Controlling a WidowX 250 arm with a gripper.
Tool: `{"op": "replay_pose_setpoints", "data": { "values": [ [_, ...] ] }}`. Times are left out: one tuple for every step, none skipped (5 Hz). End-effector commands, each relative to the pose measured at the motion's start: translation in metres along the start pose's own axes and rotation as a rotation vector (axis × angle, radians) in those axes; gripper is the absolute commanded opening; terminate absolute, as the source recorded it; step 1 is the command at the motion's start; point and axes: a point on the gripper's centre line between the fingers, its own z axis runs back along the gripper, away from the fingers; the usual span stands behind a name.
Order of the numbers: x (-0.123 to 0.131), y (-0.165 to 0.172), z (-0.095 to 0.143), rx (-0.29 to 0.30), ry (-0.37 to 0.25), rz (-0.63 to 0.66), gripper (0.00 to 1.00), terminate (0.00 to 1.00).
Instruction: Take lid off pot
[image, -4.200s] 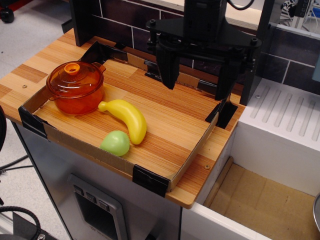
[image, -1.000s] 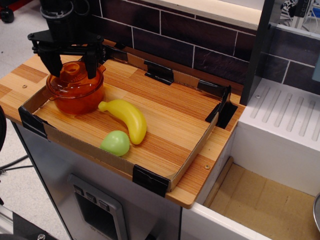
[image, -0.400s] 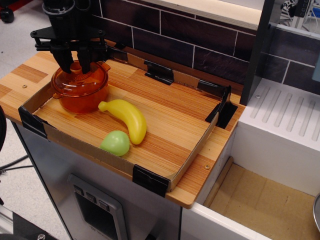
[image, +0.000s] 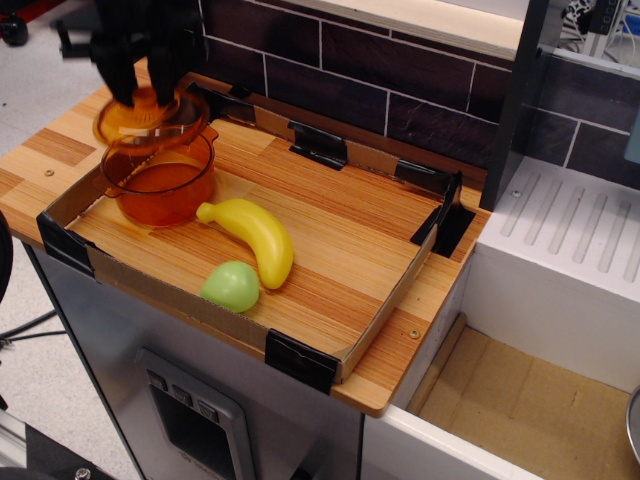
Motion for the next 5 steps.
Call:
{"op": "replay_pose_setpoints", "data": {
  "values": [
    [-0.014, -0.045, 0.061, -0.091, -0.061, 0.023, 0.00, 0.00],
    [-0.026, -0.080, 0.049, -0.102, -0.033, 0.016, 0.00, 0.00],
    [-0.026, -0.108, 0.029, -0.099, 0.007, 0.024, 0.00, 0.00],
    [-0.029, -0.131, 0.009, -0.105, 0.012, 0.034, 0.00, 0.00],
    [-0.033, -0.144, -0.010, -0.082, 0.024, 0.034, 0.00, 0.00]
  ]
}}
